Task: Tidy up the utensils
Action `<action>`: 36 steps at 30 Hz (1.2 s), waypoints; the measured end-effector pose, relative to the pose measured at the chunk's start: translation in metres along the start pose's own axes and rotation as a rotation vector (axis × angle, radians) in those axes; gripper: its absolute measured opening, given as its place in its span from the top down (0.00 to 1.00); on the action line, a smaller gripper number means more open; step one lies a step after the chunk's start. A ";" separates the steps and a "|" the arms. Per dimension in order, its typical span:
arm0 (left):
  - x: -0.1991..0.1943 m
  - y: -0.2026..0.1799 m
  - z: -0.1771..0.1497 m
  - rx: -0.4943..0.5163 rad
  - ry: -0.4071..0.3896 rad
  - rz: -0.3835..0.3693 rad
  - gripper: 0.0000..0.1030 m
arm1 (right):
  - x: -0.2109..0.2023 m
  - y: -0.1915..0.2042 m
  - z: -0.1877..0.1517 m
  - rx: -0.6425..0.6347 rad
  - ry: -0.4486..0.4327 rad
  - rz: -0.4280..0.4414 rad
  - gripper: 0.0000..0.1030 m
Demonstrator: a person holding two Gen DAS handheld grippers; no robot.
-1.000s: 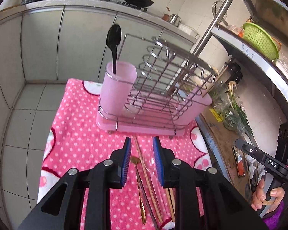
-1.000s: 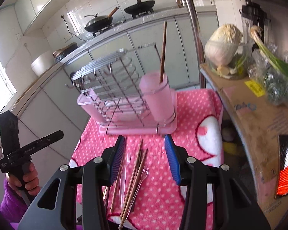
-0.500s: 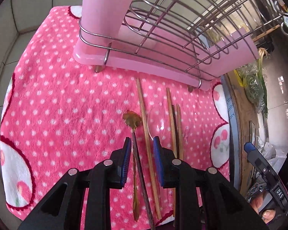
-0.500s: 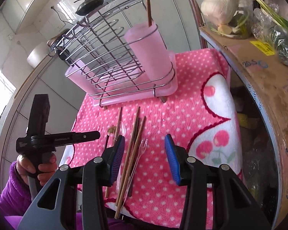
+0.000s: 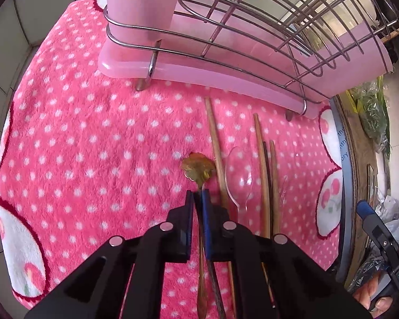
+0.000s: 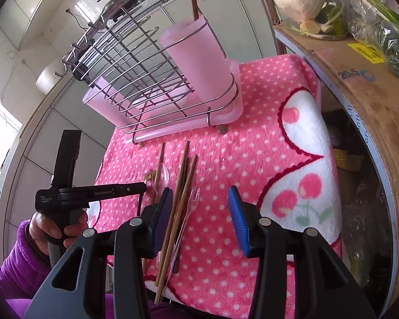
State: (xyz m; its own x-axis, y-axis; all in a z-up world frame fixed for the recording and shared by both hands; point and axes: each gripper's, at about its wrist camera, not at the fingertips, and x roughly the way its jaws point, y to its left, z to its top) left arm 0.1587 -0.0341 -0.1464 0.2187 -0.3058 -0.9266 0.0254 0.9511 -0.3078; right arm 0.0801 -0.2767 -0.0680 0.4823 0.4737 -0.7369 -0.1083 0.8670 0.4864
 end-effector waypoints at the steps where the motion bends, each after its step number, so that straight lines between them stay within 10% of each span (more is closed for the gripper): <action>1: -0.001 0.001 0.000 0.002 -0.003 -0.003 0.94 | 0.001 -0.001 0.000 0.005 0.005 0.005 0.57; 22: -0.098 0.055 -0.008 -0.012 -0.180 -0.093 0.96 | 0.065 -0.002 0.009 0.148 0.188 0.108 0.67; 36: -0.124 0.045 -0.016 0.034 -0.258 -0.130 0.96 | 0.120 0.019 0.014 0.042 0.256 -0.089 0.68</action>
State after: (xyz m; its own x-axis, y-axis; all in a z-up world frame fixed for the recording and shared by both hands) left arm 0.1173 0.0455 -0.0490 0.4527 -0.4079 -0.7929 0.1015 0.9070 -0.4086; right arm 0.1483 -0.2052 -0.1408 0.2524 0.4242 -0.8697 -0.0363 0.9023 0.4295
